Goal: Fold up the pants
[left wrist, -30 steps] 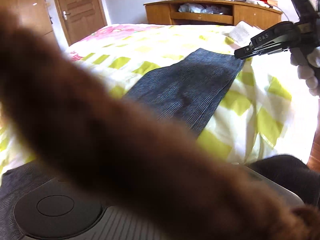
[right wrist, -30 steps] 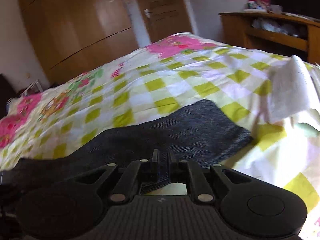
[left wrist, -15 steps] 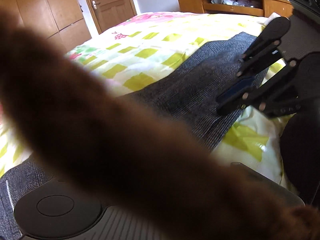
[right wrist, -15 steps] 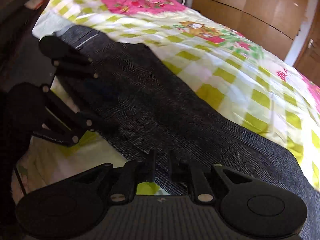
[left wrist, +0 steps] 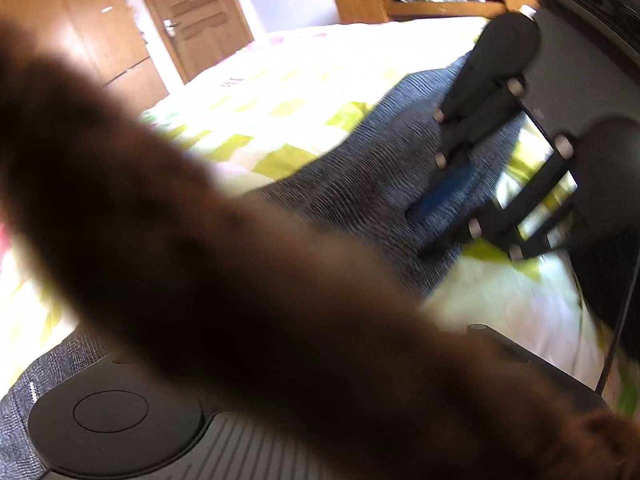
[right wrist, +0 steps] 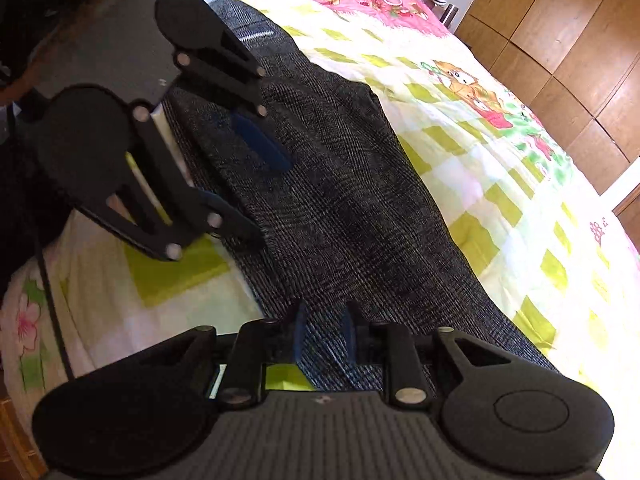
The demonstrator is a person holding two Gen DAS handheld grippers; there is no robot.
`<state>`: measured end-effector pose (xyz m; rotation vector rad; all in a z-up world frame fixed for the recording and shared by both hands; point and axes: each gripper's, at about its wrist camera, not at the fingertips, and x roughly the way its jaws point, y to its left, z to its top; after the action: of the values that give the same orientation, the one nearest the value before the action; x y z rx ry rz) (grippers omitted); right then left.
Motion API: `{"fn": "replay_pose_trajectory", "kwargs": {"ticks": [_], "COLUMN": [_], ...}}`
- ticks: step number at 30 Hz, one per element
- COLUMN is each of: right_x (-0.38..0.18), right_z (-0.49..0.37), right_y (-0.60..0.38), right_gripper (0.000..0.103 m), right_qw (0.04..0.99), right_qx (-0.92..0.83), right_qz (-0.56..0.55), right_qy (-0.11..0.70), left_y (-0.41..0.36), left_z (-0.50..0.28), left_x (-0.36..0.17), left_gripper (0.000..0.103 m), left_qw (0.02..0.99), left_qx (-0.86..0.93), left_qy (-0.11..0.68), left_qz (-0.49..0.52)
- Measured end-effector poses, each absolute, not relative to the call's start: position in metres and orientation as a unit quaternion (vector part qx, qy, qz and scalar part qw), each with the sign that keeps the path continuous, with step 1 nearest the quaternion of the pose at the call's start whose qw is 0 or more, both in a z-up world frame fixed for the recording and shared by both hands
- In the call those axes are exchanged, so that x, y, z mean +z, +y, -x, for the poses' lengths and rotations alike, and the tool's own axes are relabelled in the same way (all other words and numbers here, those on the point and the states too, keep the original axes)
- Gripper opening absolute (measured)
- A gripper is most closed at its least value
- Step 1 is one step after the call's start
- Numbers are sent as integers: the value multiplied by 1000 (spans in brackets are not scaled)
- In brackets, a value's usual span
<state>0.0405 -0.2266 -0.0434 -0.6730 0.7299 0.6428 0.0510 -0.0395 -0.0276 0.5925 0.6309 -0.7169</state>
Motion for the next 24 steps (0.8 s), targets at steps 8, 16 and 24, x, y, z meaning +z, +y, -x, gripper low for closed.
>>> {"fn": "replay_pose_trajectory", "kwargs": {"ticks": [8,16,24], "right_x": [-50,-16,-43], "right_z": [-48,-33,-35], "right_y": [-215,-218,-203], "right_gripper": [44,20,21], "right_qw": [842,863,851], "right_qx": [297,282,276], "right_qz": [311,263,269], "right_qy": [325,326,357], "left_y": [-27,-20,-24], "left_z": [-63,-45,-37], "left_x": [-18,-5,-28], "left_gripper": [37,22,27], "left_qw": [858,846,830], "left_qx": [-330,-358,-357], "left_qy": [325,323,351], "left_qz": [-224,-228,-246]}}
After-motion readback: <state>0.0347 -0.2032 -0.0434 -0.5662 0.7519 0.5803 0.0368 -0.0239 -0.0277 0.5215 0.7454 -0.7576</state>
